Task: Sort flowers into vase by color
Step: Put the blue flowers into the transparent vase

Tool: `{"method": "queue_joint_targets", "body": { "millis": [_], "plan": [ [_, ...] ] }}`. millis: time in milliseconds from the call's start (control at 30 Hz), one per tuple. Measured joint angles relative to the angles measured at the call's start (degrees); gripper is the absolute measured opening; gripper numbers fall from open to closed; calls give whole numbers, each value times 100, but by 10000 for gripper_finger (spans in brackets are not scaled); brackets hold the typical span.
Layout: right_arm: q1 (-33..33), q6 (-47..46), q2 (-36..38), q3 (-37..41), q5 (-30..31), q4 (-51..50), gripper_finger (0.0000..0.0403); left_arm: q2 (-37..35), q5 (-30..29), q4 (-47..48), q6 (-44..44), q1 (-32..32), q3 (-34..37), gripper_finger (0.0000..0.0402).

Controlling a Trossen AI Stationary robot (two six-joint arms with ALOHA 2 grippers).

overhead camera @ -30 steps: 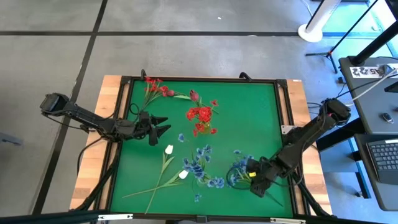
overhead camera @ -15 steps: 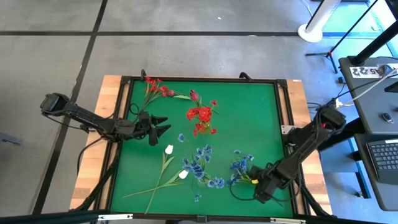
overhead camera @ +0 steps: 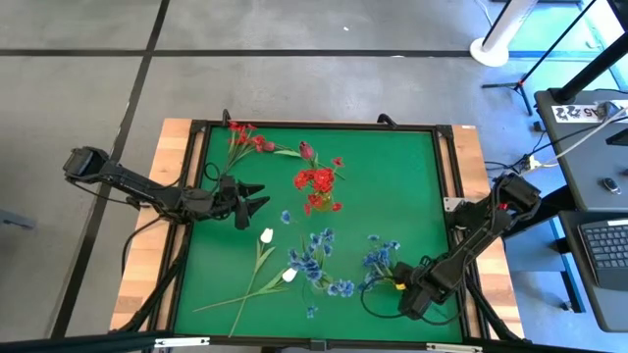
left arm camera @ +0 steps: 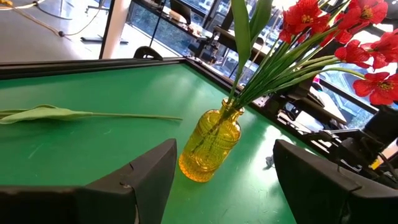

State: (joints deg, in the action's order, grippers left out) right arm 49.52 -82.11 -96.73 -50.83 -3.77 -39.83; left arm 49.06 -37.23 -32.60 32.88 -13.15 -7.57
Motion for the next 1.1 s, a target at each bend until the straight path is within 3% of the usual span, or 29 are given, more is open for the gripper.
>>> {"method": "queue_joint_targets", "body": {
  "millis": [300,400,533,667,800,967,1100],
  "plan": [
    [-124,-26,78,-3,180,-136,24,0,0,-2,6,2,0,261],
    [-138,-135,138,-76,664,-201,16,0,2,-1,7,0,0,261],
    [-200,-427,311,-132,2344,-370,28,0,2,-2,23,0,-2,261],
    [-133,-490,796,-151,3482,-247,9,0,1,-9,111,1,-2,261],
    [-171,-378,1353,-151,5014,-154,16,0,2,-7,154,2,-2,261],
    [-60,340,1892,-153,6558,285,7,0,2,-15,160,0,-2,261],
    [-33,1309,2051,-160,7626,1188,11,0,2,-25,155,0,-2,261]
  ]
}}
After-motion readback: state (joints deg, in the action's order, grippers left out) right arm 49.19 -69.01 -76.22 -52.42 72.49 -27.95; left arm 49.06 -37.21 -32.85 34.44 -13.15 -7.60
